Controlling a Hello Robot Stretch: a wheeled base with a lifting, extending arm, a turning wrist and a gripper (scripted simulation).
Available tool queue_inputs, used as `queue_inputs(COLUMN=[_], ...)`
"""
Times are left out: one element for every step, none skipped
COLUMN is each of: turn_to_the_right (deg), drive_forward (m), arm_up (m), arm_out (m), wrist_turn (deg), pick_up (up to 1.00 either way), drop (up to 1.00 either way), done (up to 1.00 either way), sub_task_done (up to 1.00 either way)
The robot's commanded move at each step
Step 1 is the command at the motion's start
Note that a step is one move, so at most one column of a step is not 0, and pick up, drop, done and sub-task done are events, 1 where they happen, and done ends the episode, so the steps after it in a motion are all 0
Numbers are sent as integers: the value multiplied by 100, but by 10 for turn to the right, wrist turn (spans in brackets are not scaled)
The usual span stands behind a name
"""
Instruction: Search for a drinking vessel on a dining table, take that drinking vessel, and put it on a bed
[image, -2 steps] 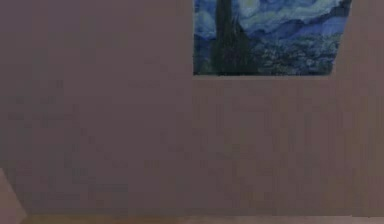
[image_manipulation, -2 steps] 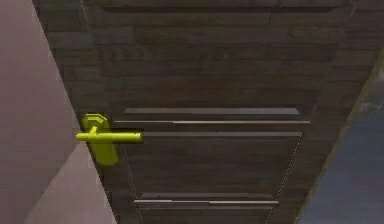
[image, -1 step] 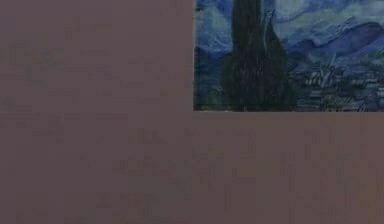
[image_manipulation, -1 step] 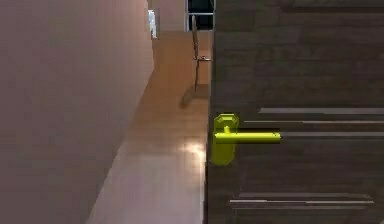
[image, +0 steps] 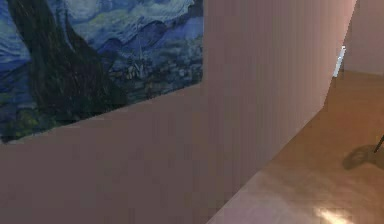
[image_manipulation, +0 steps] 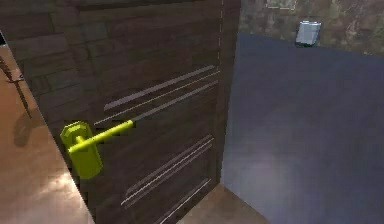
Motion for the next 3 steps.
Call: queue_inputs(turn_to_the_right=[30,0,390], drive_forward=[0,50,0], arm_up=[0,0,0], arm_out=[0,0,0], wrist_turn=[0,0,0], pick_up=[0,0,0], drop=[0,0,0], done=[0,0,0], sub_task_done=[0,0,0])
